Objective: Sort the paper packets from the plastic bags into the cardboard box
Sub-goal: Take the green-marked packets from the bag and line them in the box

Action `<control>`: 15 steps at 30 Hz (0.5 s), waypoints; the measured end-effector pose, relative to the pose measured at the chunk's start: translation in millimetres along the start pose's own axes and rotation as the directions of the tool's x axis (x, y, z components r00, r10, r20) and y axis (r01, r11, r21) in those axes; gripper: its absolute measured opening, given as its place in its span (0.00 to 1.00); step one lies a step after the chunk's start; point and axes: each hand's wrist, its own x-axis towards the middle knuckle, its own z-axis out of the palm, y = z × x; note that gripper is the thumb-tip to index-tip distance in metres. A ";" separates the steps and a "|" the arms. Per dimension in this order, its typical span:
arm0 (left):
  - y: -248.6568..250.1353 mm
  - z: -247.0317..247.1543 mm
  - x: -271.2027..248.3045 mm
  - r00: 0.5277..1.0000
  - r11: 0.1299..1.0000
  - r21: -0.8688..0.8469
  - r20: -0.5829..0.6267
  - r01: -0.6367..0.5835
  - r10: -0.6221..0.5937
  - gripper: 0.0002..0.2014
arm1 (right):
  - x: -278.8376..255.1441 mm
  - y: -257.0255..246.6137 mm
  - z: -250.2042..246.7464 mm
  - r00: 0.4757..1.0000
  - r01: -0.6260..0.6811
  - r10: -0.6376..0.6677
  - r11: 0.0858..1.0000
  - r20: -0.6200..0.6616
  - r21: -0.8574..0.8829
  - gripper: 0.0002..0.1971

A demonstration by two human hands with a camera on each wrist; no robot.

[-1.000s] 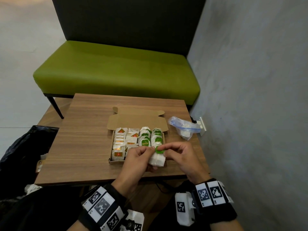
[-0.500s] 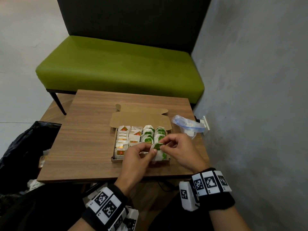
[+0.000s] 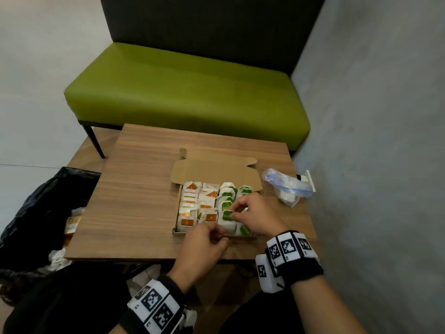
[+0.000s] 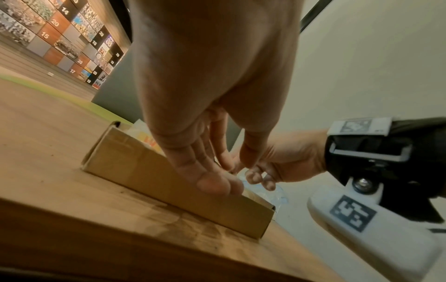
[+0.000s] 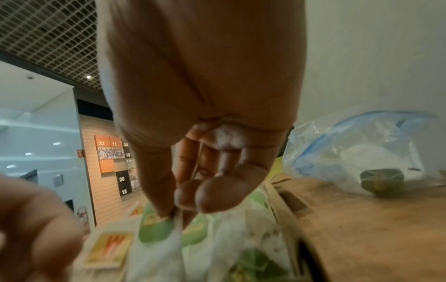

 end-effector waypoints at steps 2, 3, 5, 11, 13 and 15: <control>-1.9 -1.2 1.7 1.000 1.000 -0.001 0.000 0.000 0.000 0.07 | 5.8 2.0 7.2 0.999 -0.036 0.036 0.998 -0.011 -0.053 0.05; -2.3 -1.5 2.3 1.000 1.000 -0.006 0.001 0.003 -0.003 0.07 | 8.0 2.3 10.3 0.998 -0.052 0.049 0.995 -0.042 -0.082 0.04; -3.3 -1.4 3.1 1.000 1.000 -0.015 0.001 0.001 -0.001 0.06 | 10.3 1.4 14.4 0.991 -0.068 0.051 0.988 -0.124 -0.138 0.04; -4.6 -0.7 5.0 1.000 1.000 0.016 -0.005 -0.013 0.013 0.05 | 10.0 -1.0 20.6 0.977 -0.072 0.029 0.978 -0.213 -0.195 0.09; -4.0 -0.5 4.2 1.000 0.999 0.034 -0.006 -0.024 0.025 0.05 | 6.2 0.7 16.9 0.974 -0.055 0.019 0.986 -0.227 -0.155 0.12; -4.3 -0.3 3.2 0.999 0.998 0.053 -0.010 -0.037 0.038 0.06 | -0.5 -0.2 13.3 0.980 -0.017 -0.006 0.993 -0.198 -0.113 0.10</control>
